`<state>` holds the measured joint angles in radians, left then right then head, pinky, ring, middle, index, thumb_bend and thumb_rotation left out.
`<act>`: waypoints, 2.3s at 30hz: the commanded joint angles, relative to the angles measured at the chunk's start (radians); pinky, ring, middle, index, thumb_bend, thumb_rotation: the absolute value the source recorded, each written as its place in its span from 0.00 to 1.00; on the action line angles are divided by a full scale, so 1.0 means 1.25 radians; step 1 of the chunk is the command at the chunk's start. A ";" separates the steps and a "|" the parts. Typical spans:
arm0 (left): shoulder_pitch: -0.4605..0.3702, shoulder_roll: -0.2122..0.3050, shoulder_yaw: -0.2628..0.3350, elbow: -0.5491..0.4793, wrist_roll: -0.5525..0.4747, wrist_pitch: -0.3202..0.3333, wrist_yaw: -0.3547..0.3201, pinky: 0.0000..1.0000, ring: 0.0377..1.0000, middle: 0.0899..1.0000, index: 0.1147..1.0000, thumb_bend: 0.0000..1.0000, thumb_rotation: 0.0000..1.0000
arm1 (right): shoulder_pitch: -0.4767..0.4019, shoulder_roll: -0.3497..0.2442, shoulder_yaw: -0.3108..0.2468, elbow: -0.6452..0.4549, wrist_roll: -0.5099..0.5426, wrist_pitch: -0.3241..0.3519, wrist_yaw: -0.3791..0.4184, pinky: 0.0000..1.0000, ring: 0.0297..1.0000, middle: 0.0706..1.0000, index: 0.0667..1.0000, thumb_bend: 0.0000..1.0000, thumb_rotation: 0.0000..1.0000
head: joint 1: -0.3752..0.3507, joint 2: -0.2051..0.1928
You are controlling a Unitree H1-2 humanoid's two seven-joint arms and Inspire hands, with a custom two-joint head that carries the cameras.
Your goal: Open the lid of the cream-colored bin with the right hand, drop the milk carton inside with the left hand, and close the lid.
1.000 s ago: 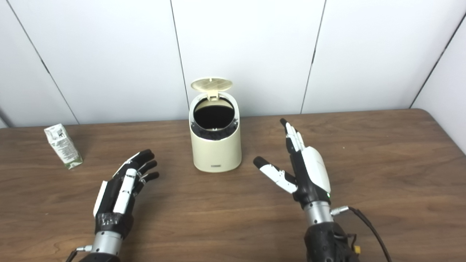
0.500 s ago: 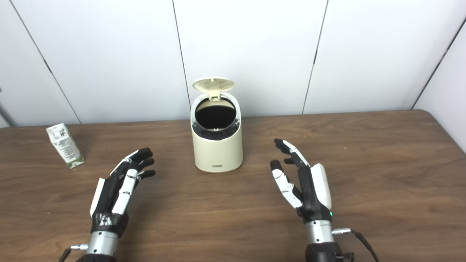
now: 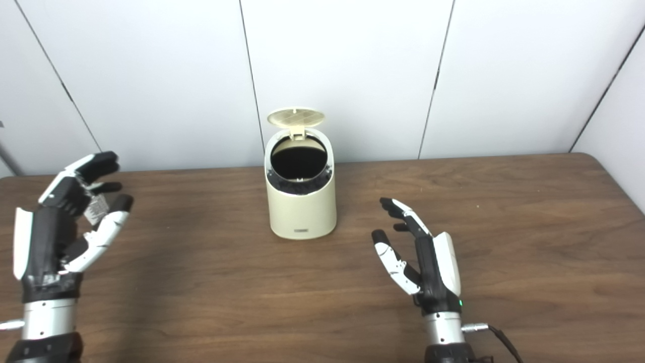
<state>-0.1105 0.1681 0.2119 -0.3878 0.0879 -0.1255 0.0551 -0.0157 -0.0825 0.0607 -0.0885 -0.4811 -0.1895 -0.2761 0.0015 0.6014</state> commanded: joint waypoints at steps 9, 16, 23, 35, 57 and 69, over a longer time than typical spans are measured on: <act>-0.074 0.053 0.137 0.062 -0.049 0.010 0.078 0.75 0.83 0.81 0.84 0.65 0.30 | -0.017 -0.020 -0.033 0.034 0.015 -0.033 -0.008 0.70 0.80 0.81 0.79 0.21 0.79 | 0.068 -0.030; -0.074 0.110 0.159 0.164 -0.120 0.003 0.045 0.79 0.86 0.86 0.88 0.84 0.41 | -0.027 -0.044 -0.052 0.069 0.063 -0.072 0.002 0.72 0.81 0.81 0.80 0.22 0.77 | 0.160 -0.028; -0.096 0.137 0.162 0.196 -0.182 0.068 0.033 0.82 0.86 0.85 0.88 0.96 0.42 | -0.031 -0.084 -0.064 0.086 0.084 -0.100 0.016 0.72 0.81 0.81 0.80 0.16 0.65 | 0.256 -0.040; -0.113 0.104 0.117 0.196 -0.125 0.156 0.065 0.90 0.93 0.91 0.94 1.00 0.39 | -0.060 -0.131 -0.100 0.141 0.184 -0.156 0.053 0.60 0.76 0.78 0.75 0.17 0.71 | 0.496 -0.084; -0.165 0.074 0.117 0.373 -0.065 0.129 0.161 0.87 0.91 0.92 0.95 1.00 0.44 | -0.097 -0.151 -0.110 0.253 0.209 -0.219 0.063 0.54 0.72 0.74 0.71 0.31 0.80 | 0.596 -0.135; -0.183 0.090 0.130 0.439 -0.076 0.101 0.168 0.84 0.90 0.92 0.95 1.00 0.41 | -0.093 -0.145 -0.105 0.251 0.192 -0.215 0.056 0.54 0.72 0.74 0.72 0.29 0.81 | 0.574 -0.135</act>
<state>-0.2956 0.2445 0.3740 0.1736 -0.0182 0.0299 0.2595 -0.1619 -0.2676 -0.0732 0.1873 -0.2250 -0.4140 -0.1968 0.7179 0.4311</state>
